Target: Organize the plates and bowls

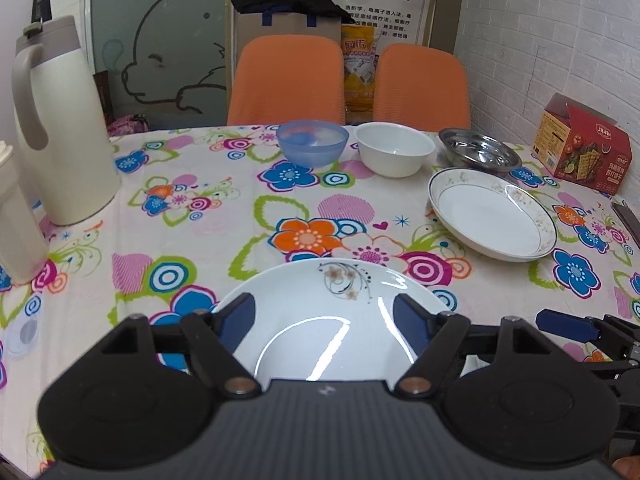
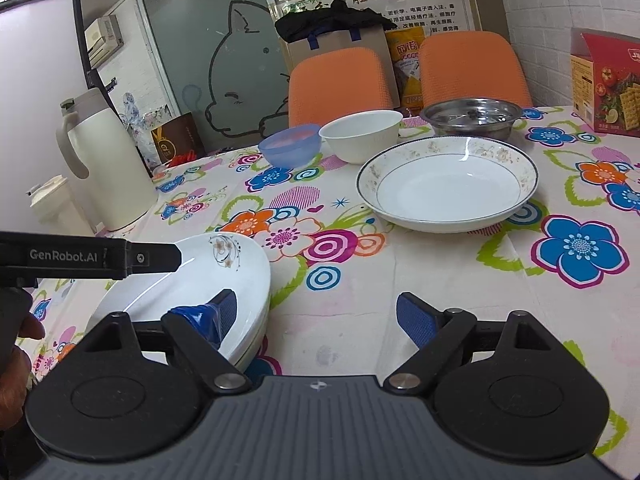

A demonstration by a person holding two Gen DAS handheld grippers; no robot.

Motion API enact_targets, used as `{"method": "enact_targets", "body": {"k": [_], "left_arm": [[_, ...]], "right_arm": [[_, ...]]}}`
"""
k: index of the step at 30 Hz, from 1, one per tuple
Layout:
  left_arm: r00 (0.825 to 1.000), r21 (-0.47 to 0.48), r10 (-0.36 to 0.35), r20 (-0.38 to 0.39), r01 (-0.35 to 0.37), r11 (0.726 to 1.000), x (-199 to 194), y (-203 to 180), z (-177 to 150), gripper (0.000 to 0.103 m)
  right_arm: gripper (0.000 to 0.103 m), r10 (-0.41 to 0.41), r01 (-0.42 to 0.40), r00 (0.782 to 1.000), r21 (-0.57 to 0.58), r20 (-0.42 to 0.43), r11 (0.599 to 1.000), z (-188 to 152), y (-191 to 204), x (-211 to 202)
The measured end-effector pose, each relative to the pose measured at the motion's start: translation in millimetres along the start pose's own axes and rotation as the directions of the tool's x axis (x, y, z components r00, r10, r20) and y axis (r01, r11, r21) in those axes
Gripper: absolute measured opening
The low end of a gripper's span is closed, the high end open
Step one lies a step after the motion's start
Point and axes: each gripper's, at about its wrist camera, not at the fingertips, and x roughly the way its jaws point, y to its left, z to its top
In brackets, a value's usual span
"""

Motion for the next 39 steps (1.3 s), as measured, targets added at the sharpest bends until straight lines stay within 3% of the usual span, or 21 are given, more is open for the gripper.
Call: {"method": "enact_targets", "body": {"k": [9, 14, 22, 25, 29, 34, 39], "left_arm": [[1.000, 0.035, 0.004, -0.005, -0.004, 0.999, 2.6, -16.0, 7.2, 0.078], [1.000, 0.038, 0.001, -0.002, -0.001, 0.999, -2.0, -18.0, 7.6, 0.078], [1.000, 0.022, -0.031, -0.003, 0.031, 0.999, -17.2, -17.2, 7.9, 0.080], [0.999, 0.026, -0.041, -0.015, 0.042, 0.999, -15.0, -19.6, 8.6, 0.081], [0.998, 0.027, -0.051, -0.044, 0.052, 0.998, 1.9, -26.0, 17.6, 0.081], [0.989, 0.029, -0.128, -0.078, 0.131, 0.991, 40.1, -43.7, 51.8, 0.081], [0.964, 0.025, -0.207, -0.169, 0.214, 0.977, 101.4, -67.6, 83.4, 0.082]], "right_arm": [[0.075, -0.053, 0.053, 0.999, 0.097, -0.001, 0.994, 8.7, -30.9, -7.4], [0.075, -0.143, 0.159, 0.983, 0.157, -0.111, 0.975, 20.7, -41.7, -1.8], [0.075, -0.138, 0.135, 0.990, 0.134, 0.016, 0.982, 19.4, -44.2, -32.5], [0.075, -0.148, 0.144, 0.989, 0.130, 0.025, 0.981, 21.5, -49.5, -38.7], [0.075, -0.133, 0.131, 0.991, 0.133, 0.006, 0.982, 26.2, -63.4, -30.0], [0.075, -0.183, 0.183, 0.983, 0.105, -0.013, 0.977, 46.3, -85.2, -5.6], [0.075, -0.205, 0.211, 0.977, 0.104, -0.063, 0.972, 67.2, -111.3, 31.2]]}}
